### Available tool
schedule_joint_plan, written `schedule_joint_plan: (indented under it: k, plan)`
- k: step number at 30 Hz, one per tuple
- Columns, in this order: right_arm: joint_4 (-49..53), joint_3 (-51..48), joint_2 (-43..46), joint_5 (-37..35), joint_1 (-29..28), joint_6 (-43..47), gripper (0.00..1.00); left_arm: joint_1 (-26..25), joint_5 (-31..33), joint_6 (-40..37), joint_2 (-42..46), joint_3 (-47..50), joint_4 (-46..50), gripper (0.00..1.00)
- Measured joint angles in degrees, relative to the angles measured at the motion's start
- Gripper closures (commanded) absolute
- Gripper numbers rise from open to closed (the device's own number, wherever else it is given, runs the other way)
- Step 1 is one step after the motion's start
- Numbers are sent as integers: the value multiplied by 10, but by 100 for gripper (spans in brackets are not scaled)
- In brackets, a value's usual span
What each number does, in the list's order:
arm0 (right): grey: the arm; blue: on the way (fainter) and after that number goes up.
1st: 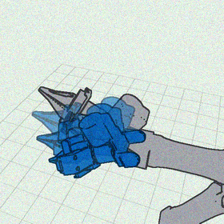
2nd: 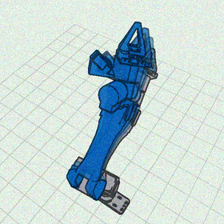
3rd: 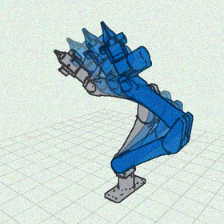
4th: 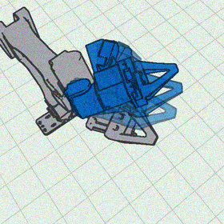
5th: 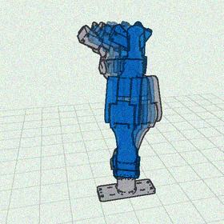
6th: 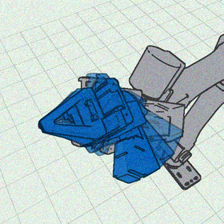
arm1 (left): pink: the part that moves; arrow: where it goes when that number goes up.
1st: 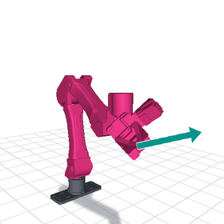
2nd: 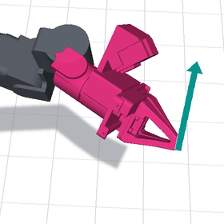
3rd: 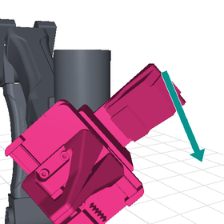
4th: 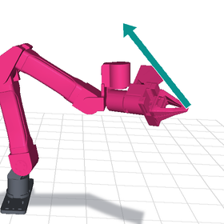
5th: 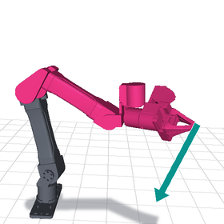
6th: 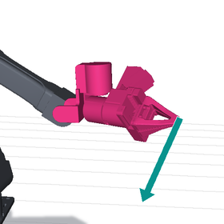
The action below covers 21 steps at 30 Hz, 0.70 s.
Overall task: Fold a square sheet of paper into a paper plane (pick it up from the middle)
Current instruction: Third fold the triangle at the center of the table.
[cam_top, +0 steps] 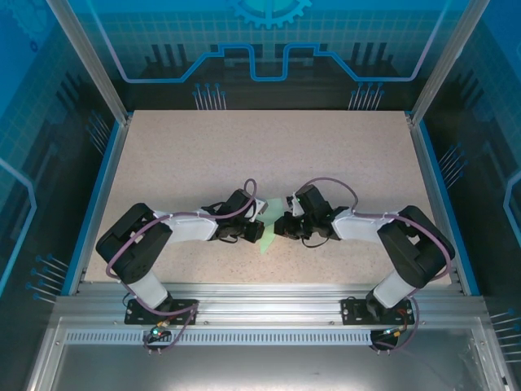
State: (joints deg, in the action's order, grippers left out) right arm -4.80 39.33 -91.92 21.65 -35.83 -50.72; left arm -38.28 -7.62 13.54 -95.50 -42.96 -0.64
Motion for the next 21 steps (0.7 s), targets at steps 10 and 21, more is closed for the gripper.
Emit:
schedule_joint_plan:
  k: [10,21]
  plan:
    - [-8,17,-61,11,-1,11,86,0,0,0,0,0,1,93]
    - [27,32,-52,9,13,37,85,0,0,-2,0,0,1,93]
